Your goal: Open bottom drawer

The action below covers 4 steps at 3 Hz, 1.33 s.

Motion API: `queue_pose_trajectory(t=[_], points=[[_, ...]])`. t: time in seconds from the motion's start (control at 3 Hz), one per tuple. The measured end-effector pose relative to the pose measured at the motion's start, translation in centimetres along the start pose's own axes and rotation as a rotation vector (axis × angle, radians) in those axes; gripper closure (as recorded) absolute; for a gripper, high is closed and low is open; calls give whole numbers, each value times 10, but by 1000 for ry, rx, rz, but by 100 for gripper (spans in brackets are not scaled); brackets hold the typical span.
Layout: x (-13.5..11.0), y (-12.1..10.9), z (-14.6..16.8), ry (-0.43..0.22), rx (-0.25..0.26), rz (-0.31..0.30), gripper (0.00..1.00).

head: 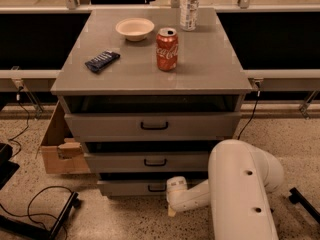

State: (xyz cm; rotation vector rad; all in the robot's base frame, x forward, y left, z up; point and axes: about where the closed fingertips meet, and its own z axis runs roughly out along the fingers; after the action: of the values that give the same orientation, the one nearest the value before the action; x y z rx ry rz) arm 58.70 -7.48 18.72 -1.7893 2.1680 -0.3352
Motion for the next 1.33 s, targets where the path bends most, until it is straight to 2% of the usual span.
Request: queue_pose_trajectory(t=[0.33, 0.67, 1.0, 1.33], points=[[0, -16, 11, 11, 7, -25, 0], [-2, -25, 24, 30, -28, -46, 0], [-3, -13, 42, 36, -101, -48, 18], [4, 12, 44, 56, -182, 10, 41]])
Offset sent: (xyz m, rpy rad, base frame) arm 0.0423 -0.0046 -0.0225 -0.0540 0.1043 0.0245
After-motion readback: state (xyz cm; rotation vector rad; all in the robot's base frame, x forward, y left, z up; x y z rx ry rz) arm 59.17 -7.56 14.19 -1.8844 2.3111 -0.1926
